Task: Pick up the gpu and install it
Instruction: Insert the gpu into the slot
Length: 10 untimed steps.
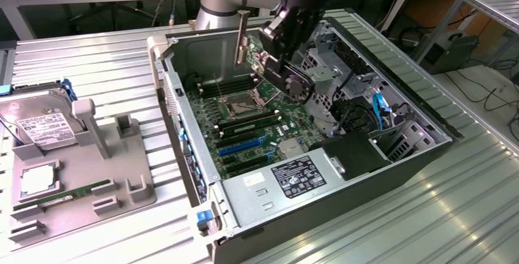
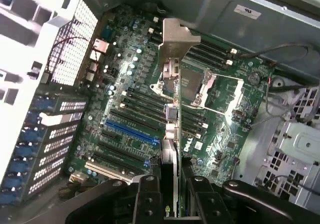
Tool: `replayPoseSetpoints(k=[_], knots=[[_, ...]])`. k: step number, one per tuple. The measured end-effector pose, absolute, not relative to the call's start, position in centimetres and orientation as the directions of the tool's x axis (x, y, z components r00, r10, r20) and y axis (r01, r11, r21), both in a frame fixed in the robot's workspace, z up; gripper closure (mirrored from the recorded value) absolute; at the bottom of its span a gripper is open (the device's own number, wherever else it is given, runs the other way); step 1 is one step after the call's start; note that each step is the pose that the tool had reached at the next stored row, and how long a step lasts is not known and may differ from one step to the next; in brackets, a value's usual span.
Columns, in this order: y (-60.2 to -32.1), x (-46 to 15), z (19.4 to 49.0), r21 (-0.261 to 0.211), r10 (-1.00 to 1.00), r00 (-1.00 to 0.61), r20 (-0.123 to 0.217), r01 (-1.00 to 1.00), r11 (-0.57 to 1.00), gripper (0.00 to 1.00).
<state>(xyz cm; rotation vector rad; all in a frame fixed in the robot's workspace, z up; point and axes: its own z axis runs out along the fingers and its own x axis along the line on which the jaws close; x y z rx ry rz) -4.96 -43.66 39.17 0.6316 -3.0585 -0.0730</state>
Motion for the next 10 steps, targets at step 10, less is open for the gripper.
replayPoseSetpoints(k=[10], knots=[[-43.66,-4.97,38.80,0.044,-0.591,-0.807,-0.001,-0.591,0.806,0.74]])
